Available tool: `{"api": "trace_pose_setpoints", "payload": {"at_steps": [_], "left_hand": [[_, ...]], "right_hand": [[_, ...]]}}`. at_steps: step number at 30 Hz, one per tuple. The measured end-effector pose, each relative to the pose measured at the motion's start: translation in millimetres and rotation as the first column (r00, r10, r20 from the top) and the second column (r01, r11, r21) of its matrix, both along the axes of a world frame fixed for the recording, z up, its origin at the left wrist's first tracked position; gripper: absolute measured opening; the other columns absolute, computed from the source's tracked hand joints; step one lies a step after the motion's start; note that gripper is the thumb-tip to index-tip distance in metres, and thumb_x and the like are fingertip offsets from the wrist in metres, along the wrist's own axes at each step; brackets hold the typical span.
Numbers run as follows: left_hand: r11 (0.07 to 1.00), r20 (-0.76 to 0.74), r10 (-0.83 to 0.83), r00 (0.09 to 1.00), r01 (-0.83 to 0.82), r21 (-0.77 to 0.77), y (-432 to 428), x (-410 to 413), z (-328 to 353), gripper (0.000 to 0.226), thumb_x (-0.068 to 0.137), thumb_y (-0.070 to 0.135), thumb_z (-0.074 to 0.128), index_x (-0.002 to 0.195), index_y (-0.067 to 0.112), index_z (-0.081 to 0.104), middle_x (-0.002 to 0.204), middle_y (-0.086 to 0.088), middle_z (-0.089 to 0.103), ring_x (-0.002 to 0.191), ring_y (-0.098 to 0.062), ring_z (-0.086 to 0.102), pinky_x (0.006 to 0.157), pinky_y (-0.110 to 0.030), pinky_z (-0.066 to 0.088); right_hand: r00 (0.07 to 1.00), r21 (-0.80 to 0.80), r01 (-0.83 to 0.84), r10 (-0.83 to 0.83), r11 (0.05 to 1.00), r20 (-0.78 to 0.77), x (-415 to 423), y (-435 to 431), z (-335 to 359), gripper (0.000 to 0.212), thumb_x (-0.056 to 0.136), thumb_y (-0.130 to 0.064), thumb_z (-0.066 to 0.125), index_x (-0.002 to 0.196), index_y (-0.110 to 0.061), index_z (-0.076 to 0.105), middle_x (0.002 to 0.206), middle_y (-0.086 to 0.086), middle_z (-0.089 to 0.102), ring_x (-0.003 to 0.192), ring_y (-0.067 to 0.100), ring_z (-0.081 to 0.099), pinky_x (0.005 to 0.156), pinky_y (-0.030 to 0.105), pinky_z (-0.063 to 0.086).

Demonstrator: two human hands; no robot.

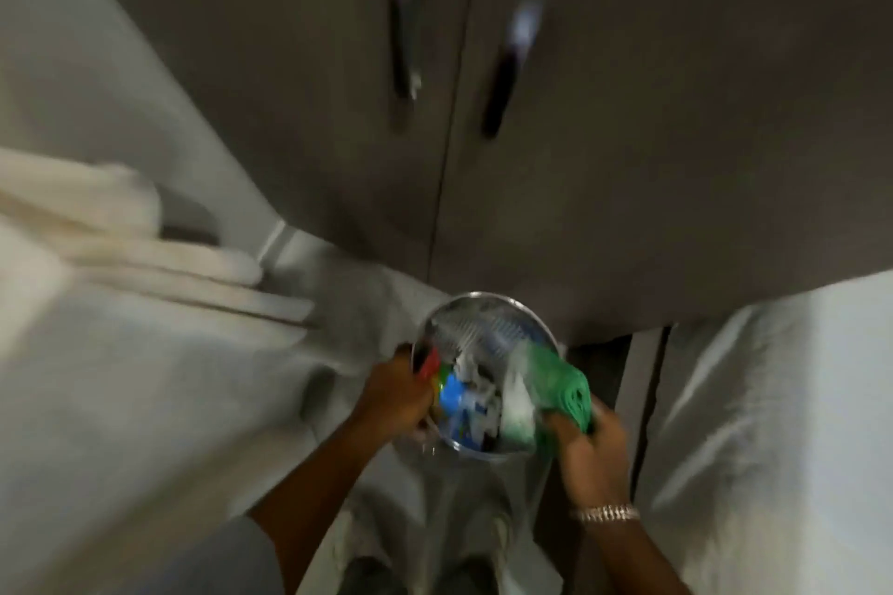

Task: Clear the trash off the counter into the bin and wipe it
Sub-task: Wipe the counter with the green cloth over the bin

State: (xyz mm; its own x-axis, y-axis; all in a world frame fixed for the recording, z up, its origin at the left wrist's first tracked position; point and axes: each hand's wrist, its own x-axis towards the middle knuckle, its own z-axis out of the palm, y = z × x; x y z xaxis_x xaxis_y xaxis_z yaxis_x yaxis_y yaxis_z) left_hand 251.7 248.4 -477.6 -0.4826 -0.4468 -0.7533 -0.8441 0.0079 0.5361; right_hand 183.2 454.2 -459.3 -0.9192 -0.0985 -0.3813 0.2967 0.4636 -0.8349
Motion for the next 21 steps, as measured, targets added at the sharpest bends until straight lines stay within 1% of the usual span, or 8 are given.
{"api": "trace_pose_setpoints", "payload": {"at_steps": [2,6,9,13,15,17,19,21], "left_hand": [[0.998,-0.034,-0.038,0.999,0.036,-0.06,-20,19,82,0.036,0.088,0.056,0.053,0.103,0.025,0.061,0.083,-0.003,0.074,0.059,-0.017,0.073,0.057,-0.035,0.064],[0.991,-0.143,-0.043,0.989,0.024,-0.132,-64,51,231,0.026,0.089,0.047,0.056,0.078,0.025,0.065,0.084,-0.005,0.076,0.076,-0.026,0.074,0.077,-0.045,0.061],[0.99,-0.233,-0.004,0.972,-0.028,-0.135,-100,60,315,0.031,0.089,0.041,0.057,0.067,0.022,0.068,0.067,-0.008,0.076,0.056,-0.027,0.074,0.056,-0.039,0.062],[0.99,-0.271,0.059,0.961,-0.09,-0.105,-143,52,363,0.016,0.085,0.026,0.063,0.079,0.015,0.072,0.061,-0.014,0.075,0.047,-0.029,0.071,0.04,-0.031,0.056],[0.991,-0.279,0.079,0.957,-0.107,-0.086,-157,44,371,0.012,0.082,0.014,0.059,0.084,0.007,0.068,0.056,-0.016,0.072,0.048,-0.034,0.071,0.036,-0.028,0.052],[0.986,-0.285,0.093,0.954,-0.128,-0.105,-166,37,376,0.013,0.079,0.022,0.063,0.081,0.01,0.069,0.051,-0.01,0.071,0.047,-0.028,0.071,0.035,-0.024,0.05],[0.972,-0.313,0.089,0.945,-0.151,-0.181,-177,31,371,0.027,0.072,0.038,0.07,0.076,0.012,0.071,0.058,-0.005,0.074,0.051,-0.019,0.072,0.039,-0.022,0.053],[0.958,-0.305,0.052,0.951,-0.134,-0.254,-189,30,363,0.019,0.072,0.035,0.069,0.078,0.018,0.072,0.071,-0.003,0.076,0.067,-0.015,0.074,0.053,-0.018,0.056]], "right_hand": [[0.996,-0.165,-0.034,0.046,0.986,0.075,2,-22,79,0.021,0.065,0.002,0.076,0.073,-0.018,0.075,0.06,-0.005,0.073,0.057,0.004,0.065,0.05,0.016,0.052],[0.946,-0.385,-0.212,0.287,0.898,0.148,-3,-67,224,0.024,0.052,-0.007,0.069,0.075,-0.007,0.074,0.066,0.006,0.071,0.064,0.023,0.064,0.056,0.033,0.053],[0.883,-0.443,-0.381,0.462,0.812,0.087,-26,-108,318,0.031,0.046,-0.014,0.076,0.076,-0.01,0.076,0.067,0.003,0.074,0.061,0.019,0.068,0.051,0.028,0.055],[0.822,-0.302,-0.569,0.536,0.765,-0.19,-92,-180,409,0.029,0.064,0.0,0.073,0.092,-0.006,0.072,0.074,-0.002,0.076,0.067,0.014,0.07,0.06,0.029,0.058],[0.814,-0.248,-0.575,0.516,0.779,-0.266,-134,-223,443,0.022,0.073,0.004,0.066,0.092,-0.007,0.069,0.087,0.006,0.073,0.078,0.024,0.069,0.073,0.038,0.058],[0.797,-0.166,-0.567,0.487,0.807,-0.358,-176,-269,466,0.019,0.073,0.0,0.064,0.089,-0.011,0.067,0.093,0.012,0.068,0.085,0.029,0.064,0.075,0.042,0.056],[0.757,-0.037,-0.529,0.452,0.848,-0.472,-215,-315,473,0.021,0.067,-0.008,0.061,0.086,-0.013,0.068,0.084,0.009,0.064,0.081,0.026,0.058,0.066,0.032,0.049],[0.704,0.11,-0.488,0.465,0.866,-0.537,-248,-359,466,0.031,0.065,-0.014,0.054,0.092,-0.013,0.07,0.086,0.011,0.067,0.085,0.029,0.06,0.069,0.029,0.044]]}}
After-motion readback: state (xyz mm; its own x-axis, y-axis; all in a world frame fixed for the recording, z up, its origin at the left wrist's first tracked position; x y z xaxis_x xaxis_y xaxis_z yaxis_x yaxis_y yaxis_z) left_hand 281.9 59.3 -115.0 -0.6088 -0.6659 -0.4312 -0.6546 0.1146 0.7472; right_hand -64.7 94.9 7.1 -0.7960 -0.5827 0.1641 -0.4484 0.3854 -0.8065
